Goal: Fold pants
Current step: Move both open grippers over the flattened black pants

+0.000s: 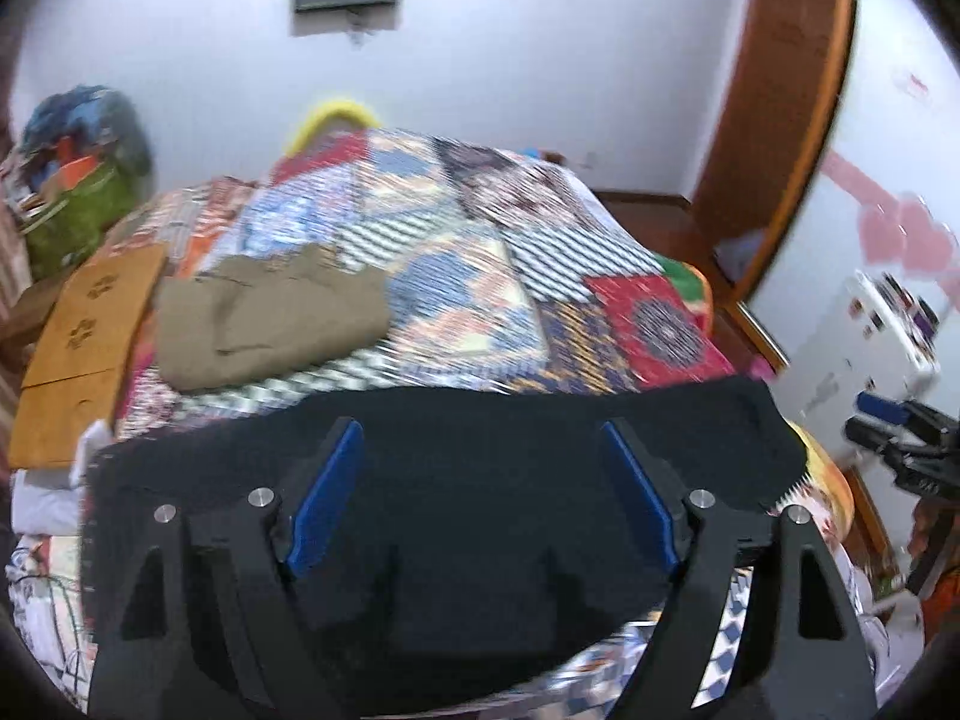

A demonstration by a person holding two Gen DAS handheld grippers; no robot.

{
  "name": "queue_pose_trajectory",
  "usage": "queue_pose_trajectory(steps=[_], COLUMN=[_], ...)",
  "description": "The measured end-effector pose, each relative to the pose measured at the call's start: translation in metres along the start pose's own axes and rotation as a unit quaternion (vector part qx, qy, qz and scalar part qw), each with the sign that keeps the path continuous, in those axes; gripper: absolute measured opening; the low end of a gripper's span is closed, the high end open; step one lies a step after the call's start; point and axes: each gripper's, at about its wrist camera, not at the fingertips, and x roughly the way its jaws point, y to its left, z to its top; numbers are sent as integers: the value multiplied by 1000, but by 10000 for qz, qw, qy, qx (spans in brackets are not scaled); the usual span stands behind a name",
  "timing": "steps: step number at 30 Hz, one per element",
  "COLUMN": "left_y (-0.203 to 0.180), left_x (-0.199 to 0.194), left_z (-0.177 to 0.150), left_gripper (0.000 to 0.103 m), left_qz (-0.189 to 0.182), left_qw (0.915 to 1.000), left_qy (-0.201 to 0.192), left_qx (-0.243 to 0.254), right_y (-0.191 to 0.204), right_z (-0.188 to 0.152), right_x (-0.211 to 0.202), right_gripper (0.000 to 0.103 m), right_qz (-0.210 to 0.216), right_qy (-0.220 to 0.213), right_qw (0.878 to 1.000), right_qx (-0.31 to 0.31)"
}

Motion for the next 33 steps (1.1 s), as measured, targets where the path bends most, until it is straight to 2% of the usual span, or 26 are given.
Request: queue_pose_trajectory(steps=[7,10,15,21,28,33], left_y=[-69,-96,-119,-120,-124,-122], left_x=[57,77,104,122,126,127], left_z=[-21,-31,-42,-50,-53,-52], left_gripper=[81,81,81,80,80,80], left_qz=[-447,-473,-533,-473,-342,-384], left_qw=[9966,9944,9895,9864,9860,9863], left_qy=[579,766,1121,1424,1421,1421], left_qx=[371,558,744,674,803,748], right_y=[-37,-43,-50,-62,-66,-74], right_z=[-56,-69,-77,-71,-67,-63], right_x=[25,37,52,62,67,71], right_gripper=[58,58,58,58,58,58], right_qz=[268,492,707,978,1065,1052], right_qy=[617,786,924,846,655,488], right_qw=[9951,9911,9868,9822,9791,9743], right_qx=[725,958,1124,1365,1606,1929])
